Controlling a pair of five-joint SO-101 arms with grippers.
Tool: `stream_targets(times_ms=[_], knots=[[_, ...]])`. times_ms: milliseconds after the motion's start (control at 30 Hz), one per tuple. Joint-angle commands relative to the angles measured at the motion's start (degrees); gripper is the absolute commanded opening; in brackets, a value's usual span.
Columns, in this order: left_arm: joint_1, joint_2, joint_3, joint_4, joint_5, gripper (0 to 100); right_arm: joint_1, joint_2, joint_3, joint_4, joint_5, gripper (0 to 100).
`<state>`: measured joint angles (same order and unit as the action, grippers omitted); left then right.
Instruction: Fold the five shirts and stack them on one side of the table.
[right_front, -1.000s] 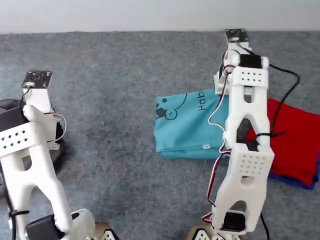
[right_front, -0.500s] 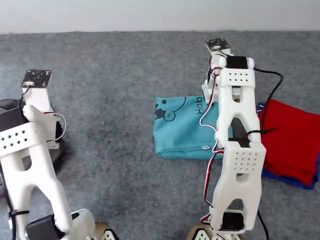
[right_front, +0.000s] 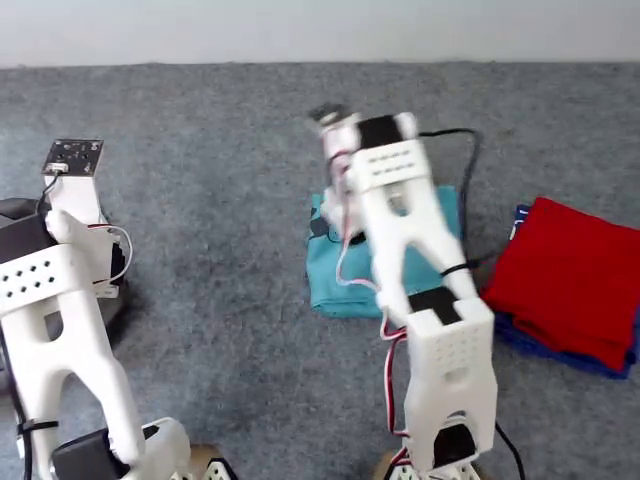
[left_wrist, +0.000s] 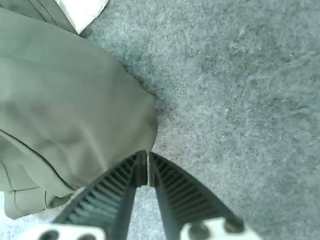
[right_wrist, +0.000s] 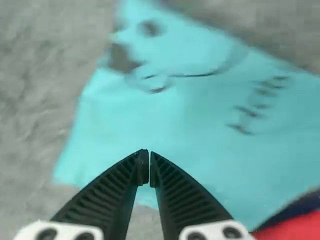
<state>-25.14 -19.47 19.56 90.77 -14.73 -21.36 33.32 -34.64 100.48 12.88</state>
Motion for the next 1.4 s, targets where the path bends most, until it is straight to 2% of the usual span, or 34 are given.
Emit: stream_targets(times_ms=[0, 200, 400, 600, 900, 1033, 1200, 1367], knots=[[-0.35, -1.67, -0.31, -0.18, -0.44, 1, -4.0, -4.09, 5.36, 1.01, -0.09, 0.9], [-0.35, -1.67, -0.31, -0.18, -0.44, 1, -8.92, -4.0, 11.78, -1.1, -1.93, 0.9], [-0.35, -1.67, -0.31, -0.26, -0.44, 1, -9.89, -3.91, 24.09, -14.11, -1.93, 0.9], [-0.26, -1.14, -0.31, -1.14, -0.44, 1, -10.95, -5.85, 24.53, -14.11, -2.02, 0.9], [-0.26, -1.23, -0.4, -2.46, -0.44, 1, -7.08, -19.82, 18.64, -6.46, -2.02, 0.9], [-0.26, -1.23, -0.4, -2.46, -0.44, 1, -4.18, -25.36, 18.64, -1.89, -4.84, 0.9], [-0.18, -1.23, -0.48, -2.46, -0.44, 1, 0.22, -29.58, 19.25, -3.65, -5.19, 1.8], [-0.18, -1.49, -0.48, -2.46, -0.44, 1, 3.82, -33.19, 29.01, -12.88, -9.41, 17.1]])
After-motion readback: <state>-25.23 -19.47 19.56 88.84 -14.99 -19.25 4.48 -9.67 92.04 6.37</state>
